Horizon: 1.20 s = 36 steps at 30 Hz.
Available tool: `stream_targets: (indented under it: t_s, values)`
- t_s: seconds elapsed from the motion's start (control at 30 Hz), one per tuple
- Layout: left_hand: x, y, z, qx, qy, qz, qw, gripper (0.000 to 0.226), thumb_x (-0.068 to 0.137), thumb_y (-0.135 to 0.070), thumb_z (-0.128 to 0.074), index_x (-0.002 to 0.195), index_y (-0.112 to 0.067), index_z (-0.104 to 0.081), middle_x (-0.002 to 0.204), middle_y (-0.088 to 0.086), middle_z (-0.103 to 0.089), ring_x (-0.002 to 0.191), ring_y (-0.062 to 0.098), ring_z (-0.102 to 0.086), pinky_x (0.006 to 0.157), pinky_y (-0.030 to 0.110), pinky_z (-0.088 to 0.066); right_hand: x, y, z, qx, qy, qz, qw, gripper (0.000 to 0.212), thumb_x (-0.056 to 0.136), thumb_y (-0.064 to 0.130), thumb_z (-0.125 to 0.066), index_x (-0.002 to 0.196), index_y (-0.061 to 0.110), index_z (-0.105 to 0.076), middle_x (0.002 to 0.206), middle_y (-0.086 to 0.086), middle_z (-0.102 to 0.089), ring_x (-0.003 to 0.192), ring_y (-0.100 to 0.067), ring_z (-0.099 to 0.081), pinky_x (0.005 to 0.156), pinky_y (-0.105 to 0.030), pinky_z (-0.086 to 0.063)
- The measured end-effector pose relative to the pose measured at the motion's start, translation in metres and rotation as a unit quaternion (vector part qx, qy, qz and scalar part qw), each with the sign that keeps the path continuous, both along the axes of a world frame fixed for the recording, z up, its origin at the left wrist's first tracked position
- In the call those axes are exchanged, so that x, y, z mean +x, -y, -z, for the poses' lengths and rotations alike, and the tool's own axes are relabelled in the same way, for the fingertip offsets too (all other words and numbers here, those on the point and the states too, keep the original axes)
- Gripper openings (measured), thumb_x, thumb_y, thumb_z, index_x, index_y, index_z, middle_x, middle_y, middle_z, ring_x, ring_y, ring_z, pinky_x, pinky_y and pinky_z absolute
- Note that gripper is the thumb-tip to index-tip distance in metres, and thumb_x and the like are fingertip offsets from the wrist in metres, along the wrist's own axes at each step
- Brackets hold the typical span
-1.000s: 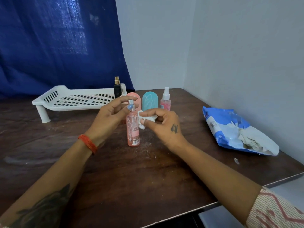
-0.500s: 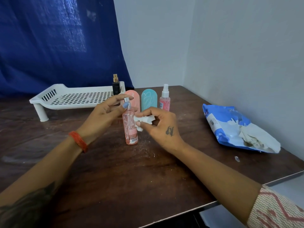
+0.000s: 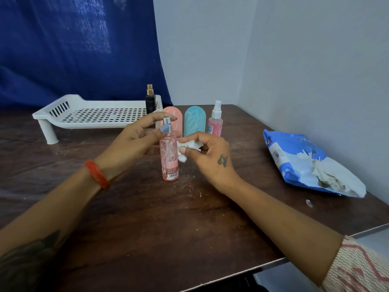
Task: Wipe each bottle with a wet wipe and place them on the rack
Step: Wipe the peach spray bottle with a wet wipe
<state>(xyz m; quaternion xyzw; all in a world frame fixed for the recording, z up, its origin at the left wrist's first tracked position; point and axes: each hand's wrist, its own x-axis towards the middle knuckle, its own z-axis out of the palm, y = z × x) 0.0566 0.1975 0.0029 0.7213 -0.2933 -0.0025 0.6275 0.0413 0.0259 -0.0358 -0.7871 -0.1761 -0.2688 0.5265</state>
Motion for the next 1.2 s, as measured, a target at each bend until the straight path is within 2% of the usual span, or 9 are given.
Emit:
stream_targets:
  t_s: [0.1, 0.23, 0.37, 0.5, 0.67, 0.8, 0.97, 1.1, 1.2]
  values:
    - [-0.0018, 0.0014, 0.0000, -0.003, -0.009, 0.009, 1.000, 0.028, 0.089, -0.024, -0.048, 0.116, -0.026, -0.056, 0.098, -0.006, -0.073, 0.089, 0.008, -0.069, 0.067, 0.017, -0.054, 0.0016, -0.0037, -0.0026, 0.008, 0.010, 0.023, 1.000, 0.015, 0.083, 0.010, -0.067, 0.098, 0.010, -0.069, 0.088, 0.005, -0.067, 0.085, -0.009, -0.064, 0.076, -0.020, -0.052]
    - [-0.0040, 0.0029, -0.0005, -0.005, -0.008, 0.015, 1.000, 0.033, 0.085, -0.027, -0.048, 0.117, -0.025, -0.055, 0.097, -0.009, -0.073, 0.090, 0.007, -0.069, 0.068, 0.017, -0.053, -0.0014, -0.0027, -0.0060, 0.031, 0.098, 0.018, 0.995, 0.017, 0.080, 0.005, -0.069, 0.097, 0.004, -0.071, 0.093, -0.002, -0.070, 0.087, -0.009, -0.064, 0.075, -0.018, -0.052]
    - [-0.0034, 0.0012, -0.0006, -0.015, -0.012, 0.006, 1.000, 0.032, 0.084, -0.027, -0.050, 0.115, -0.024, -0.056, 0.099, -0.006, -0.073, 0.090, 0.008, -0.069, 0.069, 0.019, -0.054, -0.0037, -0.0007, -0.0014, -0.033, 0.174, -0.005, 0.984, 0.017, 0.075, -0.001, -0.072, 0.091, 0.003, -0.072, 0.089, -0.006, -0.071, 0.086, -0.009, -0.065, 0.077, -0.017, -0.052]
    - [-0.0018, -0.0008, -0.0006, -0.028, -0.021, -0.016, 0.999, 0.028, 0.088, -0.020, -0.051, 0.116, -0.019, -0.057, 0.096, -0.002, -0.074, 0.088, 0.008, -0.069, 0.065, 0.017, -0.053, 0.0003, -0.0013, 0.0013, -0.041, 0.164, 0.027, 0.985, 0.014, 0.076, 0.001, -0.072, 0.089, 0.005, -0.073, 0.087, -0.005, -0.071, 0.084, -0.009, -0.064, 0.074, -0.014, -0.051]
    - [-0.0021, 0.0004, -0.0009, -0.032, -0.018, -0.022, 0.999, 0.023, 0.091, -0.014, -0.051, 0.112, -0.020, -0.059, 0.089, -0.007, -0.074, 0.082, 0.005, -0.069, 0.062, 0.014, -0.051, 0.0008, -0.0034, -0.0017, -0.045, 0.182, 0.067, 0.980, 0.016, 0.079, 0.005, -0.071, 0.095, 0.006, -0.072, 0.092, -0.004, -0.070, 0.088, -0.008, -0.062, 0.078, -0.015, -0.051]
    - [-0.0017, -0.0003, -0.0006, -0.046, -0.025, -0.018, 0.998, 0.027, 0.082, -0.020, -0.056, 0.109, -0.021, -0.061, 0.090, -0.004, -0.074, 0.084, 0.007, -0.069, 0.066, 0.017, -0.053, -0.0002, -0.0020, -0.0016, -0.078, 0.225, 0.046, 0.970, 0.015, 0.078, -0.001, -0.069, 0.092, 0.003, -0.073, 0.090, -0.009, -0.071, 0.086, -0.012, -0.064, 0.078, -0.022, -0.054]
    - [0.0005, -0.0020, -0.0011, -0.044, -0.022, -0.019, 0.999, 0.029, 0.080, -0.023, -0.057, 0.108, -0.021, -0.061, 0.093, -0.002, -0.075, 0.087, 0.010, -0.070, 0.068, 0.019, -0.054, 0.0032, 0.0003, 0.0007, -0.080, 0.200, 0.065, 0.974, 0.015, 0.077, -0.001, -0.070, 0.090, 0.006, -0.073, 0.088, -0.007, -0.068, 0.084, -0.009, -0.061, 0.075, -0.015, -0.051]
    - [-0.0001, -0.0017, -0.0012, -0.039, -0.017, -0.021, 0.999, 0.031, 0.079, -0.024, -0.057, 0.110, -0.021, -0.062, 0.092, -0.004, -0.074, 0.083, 0.009, -0.069, 0.068, 0.019, -0.054, 0.0023, -0.0055, -0.0023, -0.070, 0.225, 0.065, 0.970, 0.016, 0.078, -0.003, -0.069, 0.091, 0.005, -0.073, 0.090, -0.010, -0.067, 0.086, -0.014, -0.062, 0.076, -0.021, -0.052]
    - [-0.0002, -0.0029, -0.0011, -0.039, -0.020, -0.027, 0.999, 0.031, 0.082, -0.023, -0.056, 0.112, -0.020, -0.061, 0.092, -0.002, -0.075, 0.085, 0.010, -0.070, 0.068, 0.019, -0.054, -0.0008, -0.0051, -0.0011, -0.098, 0.235, 0.034, 0.966, 0.018, 0.076, -0.005, -0.069, 0.091, 0.004, -0.073, 0.088, -0.010, -0.069, 0.085, -0.013, -0.062, 0.077, -0.017, -0.050]
